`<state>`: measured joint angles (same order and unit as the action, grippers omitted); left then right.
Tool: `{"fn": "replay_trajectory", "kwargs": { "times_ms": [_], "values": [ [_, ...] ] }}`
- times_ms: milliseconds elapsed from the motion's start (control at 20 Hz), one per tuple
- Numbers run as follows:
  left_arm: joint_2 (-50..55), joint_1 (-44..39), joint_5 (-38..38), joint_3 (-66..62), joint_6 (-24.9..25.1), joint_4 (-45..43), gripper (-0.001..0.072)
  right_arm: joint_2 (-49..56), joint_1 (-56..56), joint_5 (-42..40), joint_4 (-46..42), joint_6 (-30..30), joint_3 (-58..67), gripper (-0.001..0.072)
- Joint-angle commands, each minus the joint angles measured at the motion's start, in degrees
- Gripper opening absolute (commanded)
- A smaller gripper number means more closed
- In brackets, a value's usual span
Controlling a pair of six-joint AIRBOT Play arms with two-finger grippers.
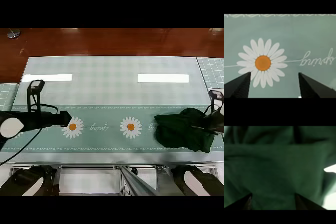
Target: Fold the shirts.
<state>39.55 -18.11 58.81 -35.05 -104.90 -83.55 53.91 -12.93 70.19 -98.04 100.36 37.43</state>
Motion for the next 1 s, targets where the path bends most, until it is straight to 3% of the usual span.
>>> {"fn": "replay_trajectory", "kwargs": {
  "times_ms": [0,50,100,150,200,350,600,950],
  "values": [
    [1.55,-0.48,-6.51,3.78,-1.88,0.00,0.0702,4.59,-0.90,-7.23,4.42,-1.51,-3.93,0.0608],
    [3.30,-0.48,-8.85,3.39,-1.90,0.20,0.0702,7.17,-0.87,-7.48,6.45,-2.97,-2.84,0.0582],
    [5.11,-0.48,-10.25,2.75,-1.90,2.01,0.0702,9.70,-0.90,-6.95,8.72,-4.35,-1.27,0.0475],
    [6.71,-0.50,-11.28,2.10,-1.79,4.74,0.0701,11.72,-0.90,-5.75,11.10,-6.21,0.94,0.0224],
    [8.04,-0.48,-12.48,1.46,-0.11,7.43,0.0701,12.76,-0.90,-4.39,12.83,-7.32,3.93,0.0038],
    [8.81,0.50,-10.78,-3.19,3.91,7.93,0.0701,11.63,-0.90,0.28,14.01,-9.18,18.69,0.0034],
    [4.87,4.00,1.31,-13.77,10.60,7.82,0.0701,4.04,-0.87,0.76,17.62,-11.34,46.51,0.0034],
    [-4.31,4.15,7.43,-12.83,10.54,7.52,0.0700,-2.69,-0.83,0.46,24.87,-15.67,66.82,0.0033]
  ]
}}
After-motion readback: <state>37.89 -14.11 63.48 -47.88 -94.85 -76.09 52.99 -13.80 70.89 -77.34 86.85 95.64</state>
